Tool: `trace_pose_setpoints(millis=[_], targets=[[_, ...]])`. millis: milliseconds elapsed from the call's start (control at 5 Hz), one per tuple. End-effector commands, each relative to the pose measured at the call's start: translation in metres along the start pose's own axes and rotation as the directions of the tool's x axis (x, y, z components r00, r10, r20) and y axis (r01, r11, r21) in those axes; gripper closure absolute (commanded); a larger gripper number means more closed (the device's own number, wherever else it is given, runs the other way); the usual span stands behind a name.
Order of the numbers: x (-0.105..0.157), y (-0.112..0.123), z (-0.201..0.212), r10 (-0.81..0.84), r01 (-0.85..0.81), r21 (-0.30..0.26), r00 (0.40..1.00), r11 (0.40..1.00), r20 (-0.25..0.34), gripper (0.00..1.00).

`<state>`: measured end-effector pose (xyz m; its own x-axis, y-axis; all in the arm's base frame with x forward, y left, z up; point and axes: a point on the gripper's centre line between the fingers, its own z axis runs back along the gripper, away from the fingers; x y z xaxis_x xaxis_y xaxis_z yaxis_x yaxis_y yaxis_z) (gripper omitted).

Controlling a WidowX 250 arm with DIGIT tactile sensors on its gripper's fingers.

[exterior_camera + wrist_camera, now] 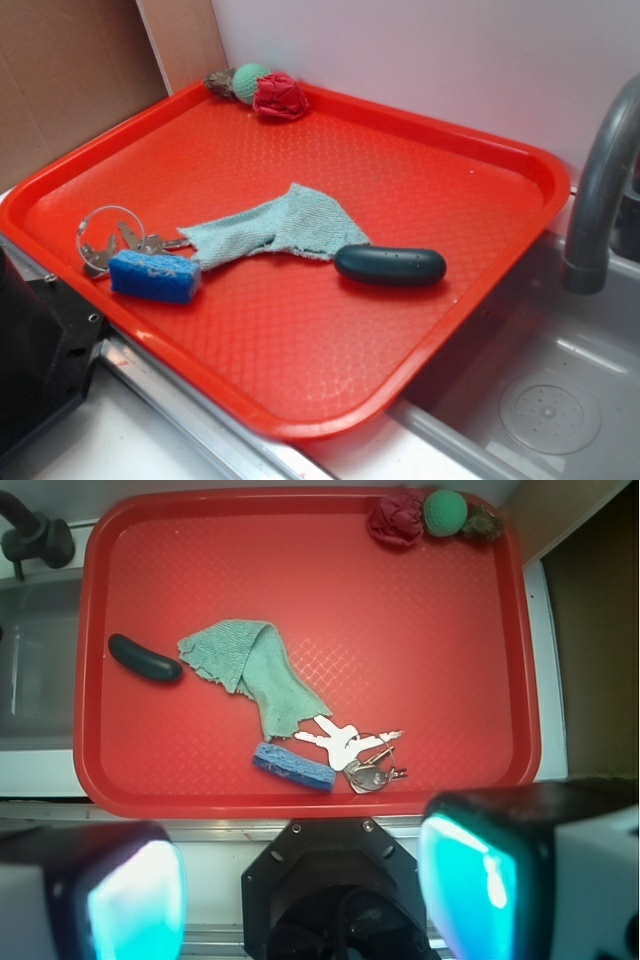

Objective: Grab the plastic pickle.

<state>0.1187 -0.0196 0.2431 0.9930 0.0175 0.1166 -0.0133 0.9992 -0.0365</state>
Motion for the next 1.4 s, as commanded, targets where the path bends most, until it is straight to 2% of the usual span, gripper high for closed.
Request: trace_pose_setpoints(millis=[0,200,400,1000,1200], targets=[[0.000,0.000,0.000,0.000,0.000,0.000,1.000,1.000,0.000,0.00],[0.032,-0.049,-0.041,-0.247,0.250,-0.011,0.962,0.968,0.117,0.00],[0.046,-0.105,-0.058,-0.477,0.477,-0.051,0.879,0.877,0.001,0.00],[0.046,-0.105,-0.058,-0.477,0.477,-0.051,0.879,0.877,0.001,0.00],[0.070,-0.126,-0.112,-0.663,0.663,-0.076,0.748,0.745,0.025,0.00]])
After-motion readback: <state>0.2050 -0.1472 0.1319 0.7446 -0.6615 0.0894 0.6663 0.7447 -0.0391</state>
